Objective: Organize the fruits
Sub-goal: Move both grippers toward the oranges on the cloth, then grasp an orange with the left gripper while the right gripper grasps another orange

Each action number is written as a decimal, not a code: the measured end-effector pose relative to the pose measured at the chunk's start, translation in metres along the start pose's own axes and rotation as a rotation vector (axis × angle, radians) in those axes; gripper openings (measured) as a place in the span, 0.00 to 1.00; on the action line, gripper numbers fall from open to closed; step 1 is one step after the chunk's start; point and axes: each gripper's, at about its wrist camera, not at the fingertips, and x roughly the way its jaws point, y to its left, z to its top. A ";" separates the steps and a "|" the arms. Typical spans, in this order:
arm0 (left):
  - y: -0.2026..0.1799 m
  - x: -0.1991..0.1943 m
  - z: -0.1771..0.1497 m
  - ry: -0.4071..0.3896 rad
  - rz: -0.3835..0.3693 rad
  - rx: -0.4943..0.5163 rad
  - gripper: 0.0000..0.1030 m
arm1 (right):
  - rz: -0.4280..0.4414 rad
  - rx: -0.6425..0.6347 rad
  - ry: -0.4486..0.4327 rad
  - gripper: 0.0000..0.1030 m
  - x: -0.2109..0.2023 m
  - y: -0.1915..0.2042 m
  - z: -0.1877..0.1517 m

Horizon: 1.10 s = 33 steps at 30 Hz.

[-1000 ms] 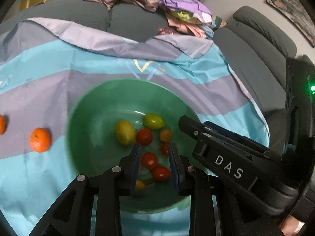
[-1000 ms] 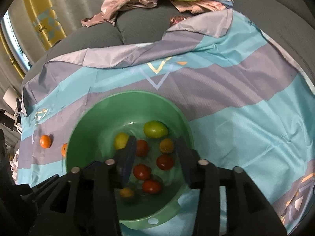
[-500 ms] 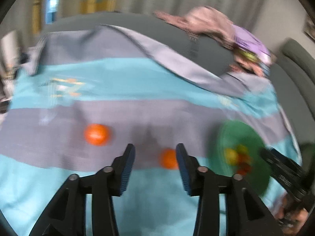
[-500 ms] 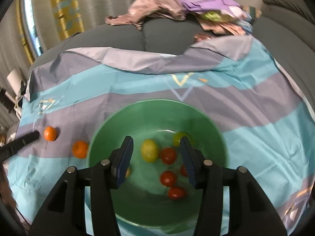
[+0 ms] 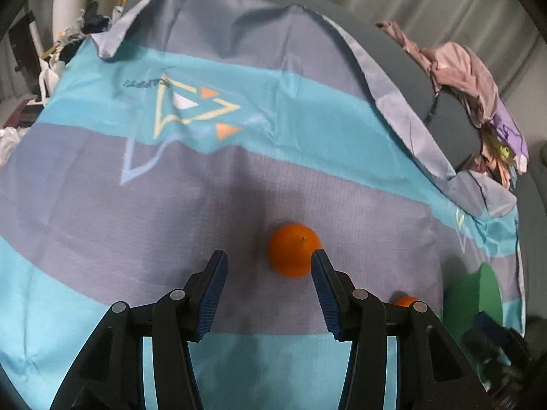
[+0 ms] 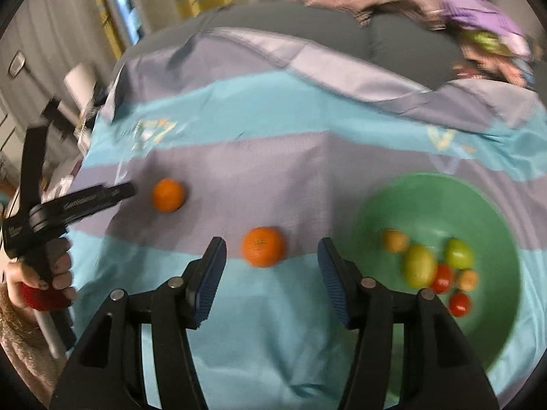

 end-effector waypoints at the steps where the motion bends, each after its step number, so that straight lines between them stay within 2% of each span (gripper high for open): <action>1: -0.001 0.002 0.002 -0.002 0.000 0.003 0.48 | -0.016 -0.025 0.014 0.54 0.009 0.008 0.002; 4: -0.005 0.008 0.005 -0.018 -0.018 0.008 0.48 | -0.064 -0.057 0.043 0.54 0.033 0.019 0.003; 7: -0.005 0.020 0.008 0.004 -0.005 0.007 0.48 | -0.098 -0.065 0.070 0.53 0.050 0.018 0.002; 16: -0.017 0.046 0.008 0.030 -0.012 0.023 0.48 | -0.153 -0.102 0.102 0.54 0.073 0.023 -0.001; 19: -0.024 0.053 0.005 0.032 0.007 0.057 0.48 | -0.151 -0.093 0.116 0.54 0.080 0.022 -0.003; 24: -0.021 0.064 0.001 0.061 0.019 0.036 0.48 | -0.161 -0.093 0.121 0.53 0.088 0.022 -0.007; 29: -0.019 0.063 -0.001 0.038 0.017 0.037 0.48 | -0.167 -0.096 0.100 0.54 0.089 0.023 -0.008; 32: -0.021 0.064 -0.003 0.018 0.032 0.056 0.48 | -0.185 -0.102 0.083 0.47 0.089 0.023 -0.009; 33: -0.022 0.064 -0.004 0.011 0.035 0.057 0.47 | -0.193 -0.105 0.078 0.42 0.089 0.023 -0.009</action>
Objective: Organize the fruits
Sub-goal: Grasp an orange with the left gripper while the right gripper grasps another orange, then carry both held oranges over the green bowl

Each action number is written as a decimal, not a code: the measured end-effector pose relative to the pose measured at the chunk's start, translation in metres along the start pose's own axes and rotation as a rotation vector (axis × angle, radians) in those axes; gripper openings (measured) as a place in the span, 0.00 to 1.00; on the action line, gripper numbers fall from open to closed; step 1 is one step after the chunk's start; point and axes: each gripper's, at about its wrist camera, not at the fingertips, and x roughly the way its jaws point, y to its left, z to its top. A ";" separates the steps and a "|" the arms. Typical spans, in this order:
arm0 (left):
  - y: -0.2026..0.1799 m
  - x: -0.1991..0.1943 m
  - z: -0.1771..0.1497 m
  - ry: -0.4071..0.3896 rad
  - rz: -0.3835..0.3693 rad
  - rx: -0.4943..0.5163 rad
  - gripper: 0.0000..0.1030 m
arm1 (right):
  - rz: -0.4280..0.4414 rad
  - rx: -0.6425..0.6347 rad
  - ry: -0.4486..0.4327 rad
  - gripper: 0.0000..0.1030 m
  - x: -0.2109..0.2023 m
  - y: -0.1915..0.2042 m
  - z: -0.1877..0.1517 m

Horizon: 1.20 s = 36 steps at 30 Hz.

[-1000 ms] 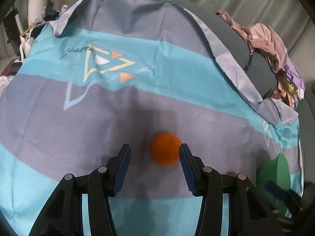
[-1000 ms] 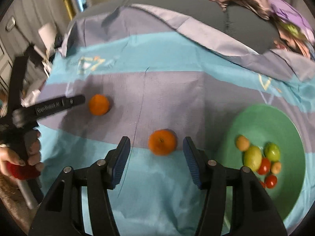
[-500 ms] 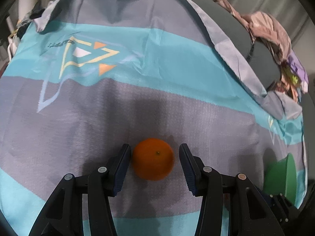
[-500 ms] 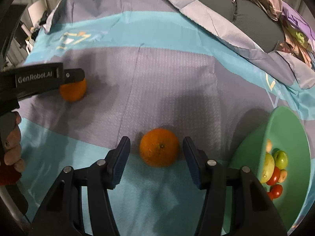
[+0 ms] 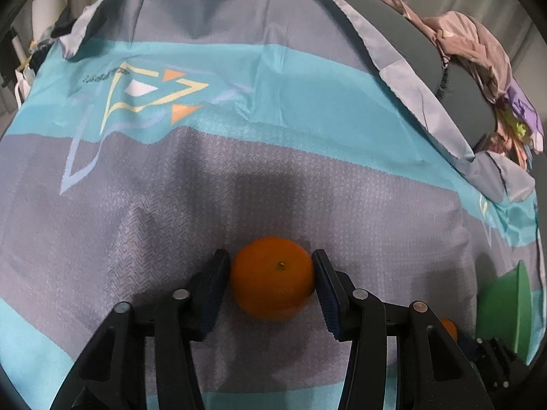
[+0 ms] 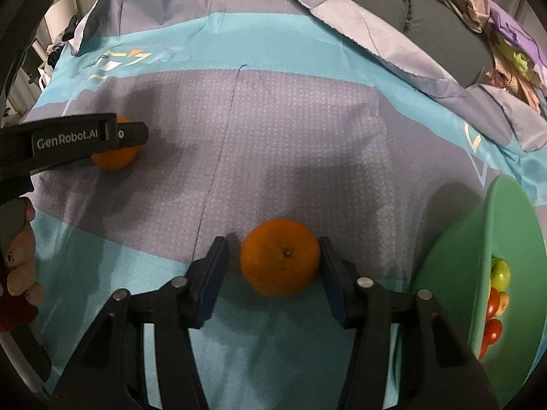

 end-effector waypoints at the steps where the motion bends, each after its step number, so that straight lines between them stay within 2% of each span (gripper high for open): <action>1: 0.000 0.000 0.000 0.000 -0.001 0.000 0.45 | 0.005 0.002 -0.002 0.42 0.000 -0.001 0.000; 8: -0.004 -0.002 0.000 0.016 0.015 0.013 0.45 | 0.059 0.030 0.000 0.41 -0.002 -0.003 -0.001; 12: -0.009 -0.013 -0.002 0.028 -0.005 0.017 0.45 | 0.074 0.030 -0.019 0.41 -0.011 0.000 -0.003; 23: -0.023 -0.079 -0.012 -0.028 -0.086 0.018 0.45 | 0.130 0.077 -0.097 0.41 -0.058 -0.013 -0.012; 30: -0.041 -0.107 -0.024 -0.081 -0.093 0.069 0.45 | 0.120 0.087 -0.157 0.41 -0.090 -0.028 -0.022; 36: -0.061 -0.119 -0.040 -0.103 -0.119 0.124 0.45 | 0.108 0.143 -0.169 0.41 -0.105 -0.052 -0.037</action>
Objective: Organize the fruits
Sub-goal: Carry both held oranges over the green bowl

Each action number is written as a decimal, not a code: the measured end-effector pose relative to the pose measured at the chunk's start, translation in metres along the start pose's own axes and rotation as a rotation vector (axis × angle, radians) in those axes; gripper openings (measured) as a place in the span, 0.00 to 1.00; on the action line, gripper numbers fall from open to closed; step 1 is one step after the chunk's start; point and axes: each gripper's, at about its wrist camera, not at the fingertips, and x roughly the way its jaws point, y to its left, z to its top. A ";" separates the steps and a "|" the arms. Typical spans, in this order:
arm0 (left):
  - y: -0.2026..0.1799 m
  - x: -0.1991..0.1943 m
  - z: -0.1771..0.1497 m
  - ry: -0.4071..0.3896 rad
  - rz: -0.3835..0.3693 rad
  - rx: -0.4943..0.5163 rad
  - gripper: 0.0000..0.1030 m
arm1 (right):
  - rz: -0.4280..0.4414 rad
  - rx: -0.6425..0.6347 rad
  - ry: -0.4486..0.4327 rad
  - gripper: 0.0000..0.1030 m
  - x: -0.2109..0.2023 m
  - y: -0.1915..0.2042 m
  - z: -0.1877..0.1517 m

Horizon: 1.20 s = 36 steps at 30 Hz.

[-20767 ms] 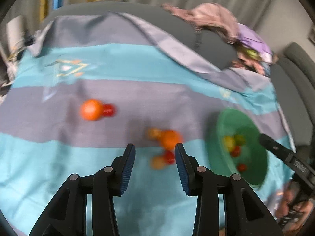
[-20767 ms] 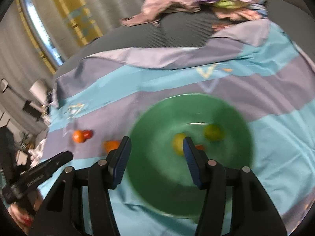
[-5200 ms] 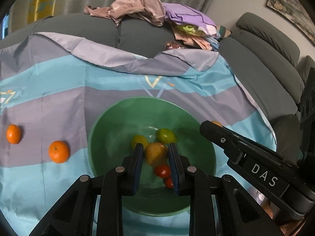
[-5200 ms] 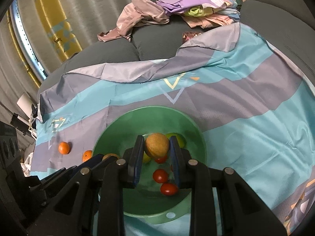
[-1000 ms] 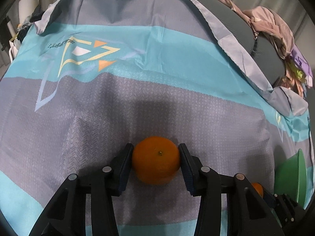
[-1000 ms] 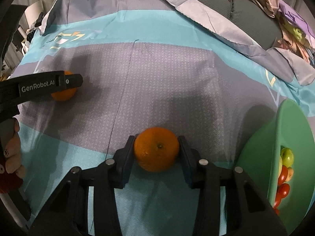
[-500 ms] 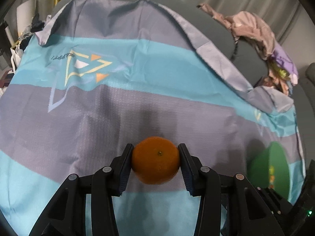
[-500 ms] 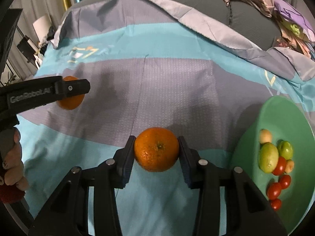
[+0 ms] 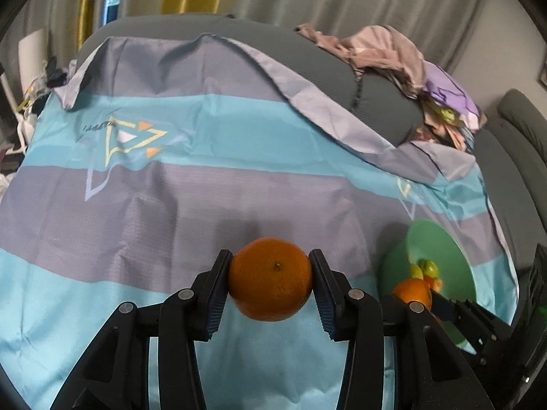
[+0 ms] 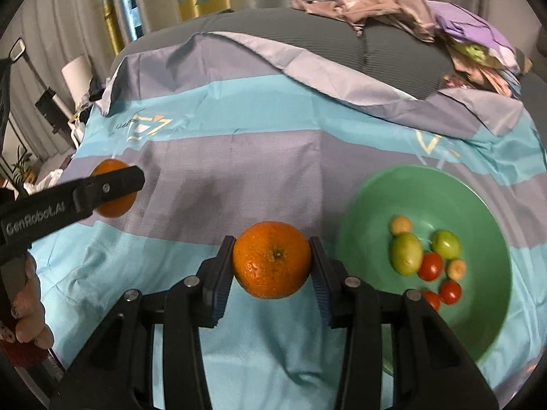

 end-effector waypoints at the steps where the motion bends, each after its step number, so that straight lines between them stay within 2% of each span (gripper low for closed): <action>1: -0.004 -0.001 -0.002 -0.003 -0.002 0.007 0.45 | -0.003 0.010 -0.003 0.41 -0.002 -0.004 -0.002; 6: -0.020 -0.006 -0.013 -0.009 -0.018 0.035 0.45 | -0.018 0.046 -0.031 0.41 -0.012 -0.021 -0.004; 10: -0.033 -0.011 -0.020 -0.034 0.000 0.066 0.45 | -0.007 0.071 -0.060 0.41 -0.024 -0.033 -0.002; 15: -0.052 -0.016 -0.025 -0.044 -0.043 0.076 0.45 | -0.028 0.105 -0.086 0.41 -0.038 -0.049 -0.003; 20: -0.074 -0.021 -0.030 -0.072 -0.051 0.106 0.45 | -0.038 0.149 -0.110 0.41 -0.049 -0.067 -0.003; 28: -0.109 -0.022 -0.034 -0.076 -0.091 0.147 0.45 | -0.066 0.234 -0.149 0.42 -0.065 -0.102 -0.005; 36: -0.143 -0.014 -0.042 -0.053 -0.139 0.185 0.45 | -0.076 0.307 -0.147 0.42 -0.068 -0.129 -0.010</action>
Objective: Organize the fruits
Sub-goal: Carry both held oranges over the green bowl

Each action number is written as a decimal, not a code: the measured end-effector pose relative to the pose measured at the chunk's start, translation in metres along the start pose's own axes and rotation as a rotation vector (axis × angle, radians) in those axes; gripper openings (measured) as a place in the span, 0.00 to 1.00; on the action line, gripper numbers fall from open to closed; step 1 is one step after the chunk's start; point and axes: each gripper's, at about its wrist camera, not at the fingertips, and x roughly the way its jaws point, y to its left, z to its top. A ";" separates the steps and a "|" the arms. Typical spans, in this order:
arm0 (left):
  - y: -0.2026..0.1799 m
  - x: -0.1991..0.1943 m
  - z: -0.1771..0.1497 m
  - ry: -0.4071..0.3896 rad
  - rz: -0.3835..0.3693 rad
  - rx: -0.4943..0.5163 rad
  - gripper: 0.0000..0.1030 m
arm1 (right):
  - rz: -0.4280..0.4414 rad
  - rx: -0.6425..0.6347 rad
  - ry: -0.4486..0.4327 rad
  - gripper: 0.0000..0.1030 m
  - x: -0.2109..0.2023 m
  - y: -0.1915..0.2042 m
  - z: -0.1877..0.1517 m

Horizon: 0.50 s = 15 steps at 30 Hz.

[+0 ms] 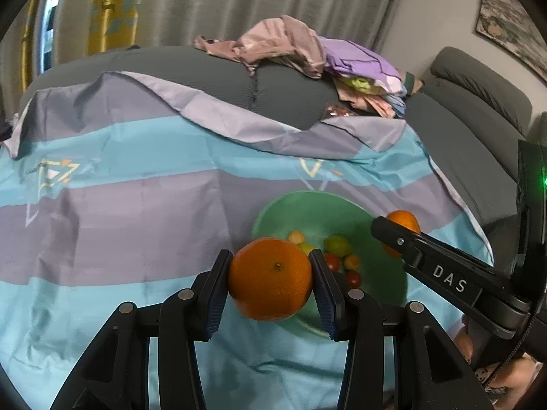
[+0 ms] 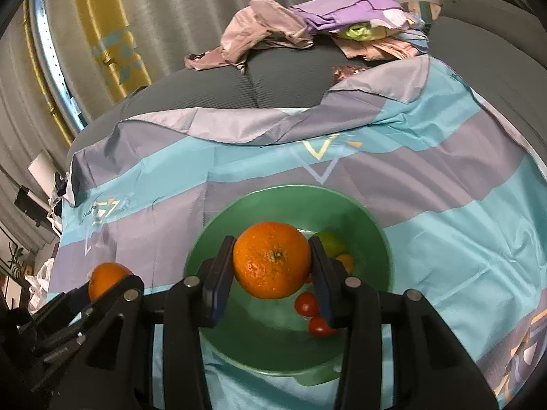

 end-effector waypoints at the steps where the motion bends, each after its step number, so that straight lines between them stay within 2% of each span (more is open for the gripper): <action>1: -0.003 0.002 0.000 0.003 -0.006 0.004 0.45 | -0.004 0.006 0.001 0.42 0.000 -0.003 0.001; 15: -0.031 0.037 -0.011 0.092 -0.035 0.049 0.45 | -0.023 0.029 0.068 0.42 0.018 -0.020 -0.001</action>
